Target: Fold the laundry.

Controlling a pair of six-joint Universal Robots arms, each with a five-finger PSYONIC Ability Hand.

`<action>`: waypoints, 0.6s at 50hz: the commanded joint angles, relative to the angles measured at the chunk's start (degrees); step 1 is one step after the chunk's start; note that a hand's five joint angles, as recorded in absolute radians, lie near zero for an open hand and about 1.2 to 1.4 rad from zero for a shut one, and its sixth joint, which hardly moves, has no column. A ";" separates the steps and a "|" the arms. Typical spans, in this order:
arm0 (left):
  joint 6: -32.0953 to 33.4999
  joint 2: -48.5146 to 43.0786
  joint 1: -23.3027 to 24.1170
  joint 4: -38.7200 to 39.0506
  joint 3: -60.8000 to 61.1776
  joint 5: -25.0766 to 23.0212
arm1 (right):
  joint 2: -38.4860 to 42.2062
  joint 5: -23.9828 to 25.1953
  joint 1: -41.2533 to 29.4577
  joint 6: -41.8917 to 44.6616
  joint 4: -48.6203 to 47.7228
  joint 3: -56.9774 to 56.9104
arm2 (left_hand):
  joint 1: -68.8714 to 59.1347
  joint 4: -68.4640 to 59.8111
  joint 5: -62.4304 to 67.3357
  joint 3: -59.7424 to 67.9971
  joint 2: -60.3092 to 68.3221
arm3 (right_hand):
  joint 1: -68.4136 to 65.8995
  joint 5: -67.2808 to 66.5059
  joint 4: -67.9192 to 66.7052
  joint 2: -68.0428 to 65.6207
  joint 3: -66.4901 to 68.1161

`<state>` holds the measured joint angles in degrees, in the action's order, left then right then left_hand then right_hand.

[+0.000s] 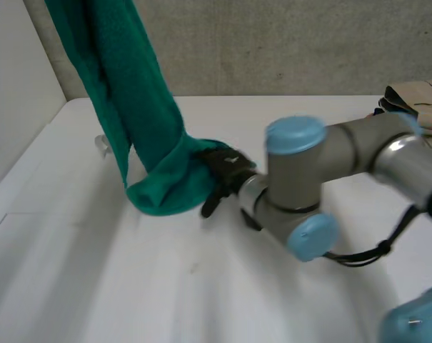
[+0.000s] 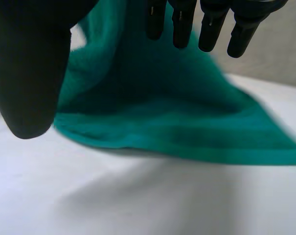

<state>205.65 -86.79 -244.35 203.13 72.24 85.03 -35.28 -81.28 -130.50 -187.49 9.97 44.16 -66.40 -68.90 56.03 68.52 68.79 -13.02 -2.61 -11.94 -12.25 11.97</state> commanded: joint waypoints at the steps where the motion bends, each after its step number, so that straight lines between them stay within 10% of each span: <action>1: -0.07 0.57 2.91 -2.56 -4.91 0.58 | 10.48 -0.28 -4.94 -6.65 1.37 -13.29 | -13.60 -11.10 13.97 11.48 11.21 | 0.76 0.36 -0.32 -0.01 0.29; 4: -0.07 0.48 4.31 -3.26 -6.58 0.67 | 12.16 -0.19 -5.47 -8.24 1.28 -15.68 | -13.60 -11.10 13.97 11.48 11.21 | -6.45 -6.85 -7.53 -7.22 7.50; 8: 0.02 0.31 4.93 -3.26 -7.55 0.75 | 12.87 0.42 -5.64 -11.32 1.63 -15.86 | -13.60 -11.10 13.97 11.48 11.21 | -66.55 -66.95 -67.63 -67.32 67.60; 16: 0.10 -0.40 4.14 -3.79 -5.98 1.72 | -1.87 0.07 -4.24 -7.56 3.57 0.38 | -13.60 -11.10 13.97 11.48 11.21 | -66.98 -67.39 -68.06 -67.75 68.03; 21: 0.45 0.13 1.07 -6.16 -0.28 2.69 | -17.95 0.60 6.97 13.47 4.44 10.92 | -13.60 -11.10 13.97 11.48 11.21 | -66.98 -67.39 -68.06 -67.75 68.03; 30: 0.02 1.27 -4.65 -10.12 15.98 2.34 | -23.79 -0.54 16.85 36.39 11.91 8.58 | -13.60 -11.10 13.97 11.48 11.21 | -66.98 -67.39 -68.06 -67.75 68.03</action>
<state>205.91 -86.22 -245.69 194.99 77.12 87.73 -57.33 -81.48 -119.13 -163.21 17.10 55.93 -66.40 -68.90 56.03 68.52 68.78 -63.68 -55.13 -68.53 -66.91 67.94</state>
